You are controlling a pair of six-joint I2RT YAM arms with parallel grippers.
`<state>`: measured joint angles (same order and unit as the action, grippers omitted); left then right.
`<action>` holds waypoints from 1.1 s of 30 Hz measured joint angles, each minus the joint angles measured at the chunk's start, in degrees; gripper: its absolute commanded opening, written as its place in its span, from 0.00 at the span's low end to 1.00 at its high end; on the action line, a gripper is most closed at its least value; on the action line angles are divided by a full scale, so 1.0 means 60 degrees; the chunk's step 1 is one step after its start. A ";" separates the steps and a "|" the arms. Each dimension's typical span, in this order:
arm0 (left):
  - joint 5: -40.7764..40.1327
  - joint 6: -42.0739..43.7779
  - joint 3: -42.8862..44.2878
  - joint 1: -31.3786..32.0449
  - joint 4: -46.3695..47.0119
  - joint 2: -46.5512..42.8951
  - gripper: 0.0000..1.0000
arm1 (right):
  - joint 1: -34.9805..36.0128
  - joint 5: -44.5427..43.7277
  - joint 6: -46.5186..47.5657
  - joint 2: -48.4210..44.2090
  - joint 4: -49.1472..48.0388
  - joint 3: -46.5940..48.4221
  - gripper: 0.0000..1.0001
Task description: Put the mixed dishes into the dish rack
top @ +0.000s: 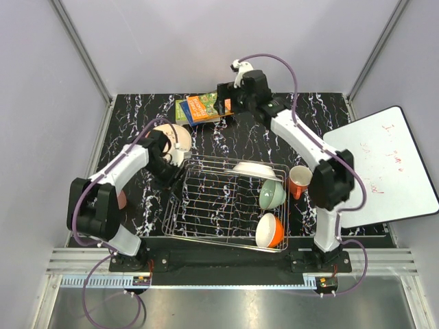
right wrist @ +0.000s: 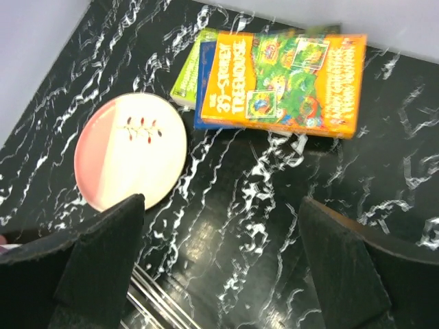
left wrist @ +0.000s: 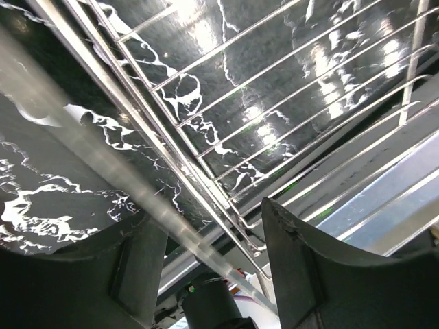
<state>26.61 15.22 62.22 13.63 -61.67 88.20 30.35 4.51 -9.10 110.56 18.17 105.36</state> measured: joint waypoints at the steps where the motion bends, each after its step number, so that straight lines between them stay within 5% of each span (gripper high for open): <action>1: 0.0073 0.0018 0.0131 -0.0124 -0.0076 -0.0040 0.59 | 0.0015 0.0080 -0.0135 0.0404 0.0117 0.0448 1.00; 14: 0.0732 -0.0095 0.5894 -0.3770 -0.0015 0.1071 0.58 | 0.0856 0.0951 -0.1504 0.5548 0.2728 0.6965 1.00; 22: 0.0160 -0.0346 0.6688 -0.4109 0.0397 0.4393 0.58 | 0.0809 0.1439 -0.2652 0.6455 0.3031 0.6714 0.95; 33: -0.0229 -0.0510 0.8149 -0.4437 0.0984 0.5974 0.57 | 0.0754 0.2116 -0.3599 0.7038 0.2860 0.6619 0.87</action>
<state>25.23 12.16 111.11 -12.99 -55.77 124.05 34.87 17.21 -30.70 152.79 35.33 145.08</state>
